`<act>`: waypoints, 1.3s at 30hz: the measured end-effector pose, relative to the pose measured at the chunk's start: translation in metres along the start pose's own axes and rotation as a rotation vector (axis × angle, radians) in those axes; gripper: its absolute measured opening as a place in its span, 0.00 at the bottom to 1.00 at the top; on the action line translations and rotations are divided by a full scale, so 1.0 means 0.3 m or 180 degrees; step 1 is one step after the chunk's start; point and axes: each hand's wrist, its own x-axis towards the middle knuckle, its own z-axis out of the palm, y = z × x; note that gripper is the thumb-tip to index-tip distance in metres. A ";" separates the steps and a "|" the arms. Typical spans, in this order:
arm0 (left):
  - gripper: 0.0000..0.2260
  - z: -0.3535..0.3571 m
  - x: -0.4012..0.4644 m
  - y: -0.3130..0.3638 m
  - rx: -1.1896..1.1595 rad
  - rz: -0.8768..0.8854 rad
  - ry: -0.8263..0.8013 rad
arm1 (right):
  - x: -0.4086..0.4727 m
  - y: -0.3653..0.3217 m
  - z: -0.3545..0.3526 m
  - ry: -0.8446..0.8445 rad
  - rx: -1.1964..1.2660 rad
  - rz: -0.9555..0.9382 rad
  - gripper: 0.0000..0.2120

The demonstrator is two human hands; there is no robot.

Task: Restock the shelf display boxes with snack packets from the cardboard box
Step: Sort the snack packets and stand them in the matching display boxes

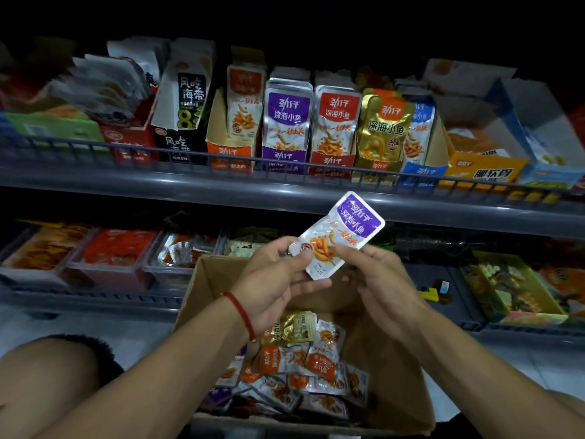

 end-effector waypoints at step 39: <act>0.26 -0.073 0.172 0.251 0.5507 0.3131 0.0934 | 0.365 -0.530 0.283 0.0471 -0.4301 -0.4460 0.11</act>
